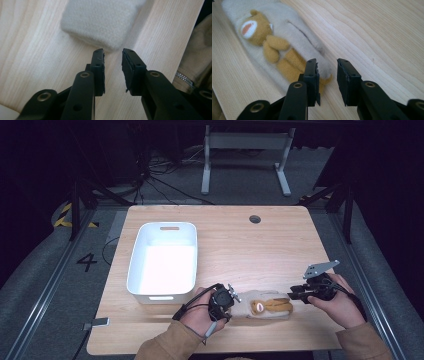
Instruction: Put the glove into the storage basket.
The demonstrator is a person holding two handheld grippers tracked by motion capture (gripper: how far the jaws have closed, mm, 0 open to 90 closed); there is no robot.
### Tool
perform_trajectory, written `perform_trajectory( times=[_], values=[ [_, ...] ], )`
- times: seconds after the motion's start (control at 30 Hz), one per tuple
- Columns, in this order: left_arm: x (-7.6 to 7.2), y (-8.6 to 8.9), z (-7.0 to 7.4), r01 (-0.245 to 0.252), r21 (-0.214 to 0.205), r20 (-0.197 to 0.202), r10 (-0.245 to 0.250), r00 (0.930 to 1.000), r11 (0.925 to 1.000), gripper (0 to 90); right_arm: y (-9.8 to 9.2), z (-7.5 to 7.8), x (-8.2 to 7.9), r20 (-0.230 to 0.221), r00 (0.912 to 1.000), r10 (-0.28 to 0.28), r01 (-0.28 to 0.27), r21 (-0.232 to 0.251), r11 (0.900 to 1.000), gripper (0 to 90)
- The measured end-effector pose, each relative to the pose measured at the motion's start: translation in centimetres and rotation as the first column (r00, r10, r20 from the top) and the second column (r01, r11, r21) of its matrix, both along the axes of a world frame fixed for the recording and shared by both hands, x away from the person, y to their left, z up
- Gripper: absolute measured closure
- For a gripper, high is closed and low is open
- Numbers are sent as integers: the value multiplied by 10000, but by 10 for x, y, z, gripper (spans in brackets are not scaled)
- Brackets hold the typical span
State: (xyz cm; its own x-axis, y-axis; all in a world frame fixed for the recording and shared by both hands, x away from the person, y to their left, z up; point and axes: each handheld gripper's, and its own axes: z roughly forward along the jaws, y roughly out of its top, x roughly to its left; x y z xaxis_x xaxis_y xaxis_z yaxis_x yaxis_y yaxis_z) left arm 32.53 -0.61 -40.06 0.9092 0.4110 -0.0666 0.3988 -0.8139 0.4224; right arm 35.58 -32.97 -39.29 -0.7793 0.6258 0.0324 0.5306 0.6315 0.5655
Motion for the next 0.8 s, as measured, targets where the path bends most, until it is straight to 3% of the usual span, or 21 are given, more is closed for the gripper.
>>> perform_trajectory(
  times=[0.47,0.8],
  values=[
    [11,-5,16,-1,-767,-27,-1,10000,9971,597,-14,-1,-4,76,9979,-640,637,367,9973,604],
    [15,-18,24,-30,-1127,89,40,10000,9936,478,-17,-1,-5,57,9971,-753,749,501,9959,606]
  ],
)
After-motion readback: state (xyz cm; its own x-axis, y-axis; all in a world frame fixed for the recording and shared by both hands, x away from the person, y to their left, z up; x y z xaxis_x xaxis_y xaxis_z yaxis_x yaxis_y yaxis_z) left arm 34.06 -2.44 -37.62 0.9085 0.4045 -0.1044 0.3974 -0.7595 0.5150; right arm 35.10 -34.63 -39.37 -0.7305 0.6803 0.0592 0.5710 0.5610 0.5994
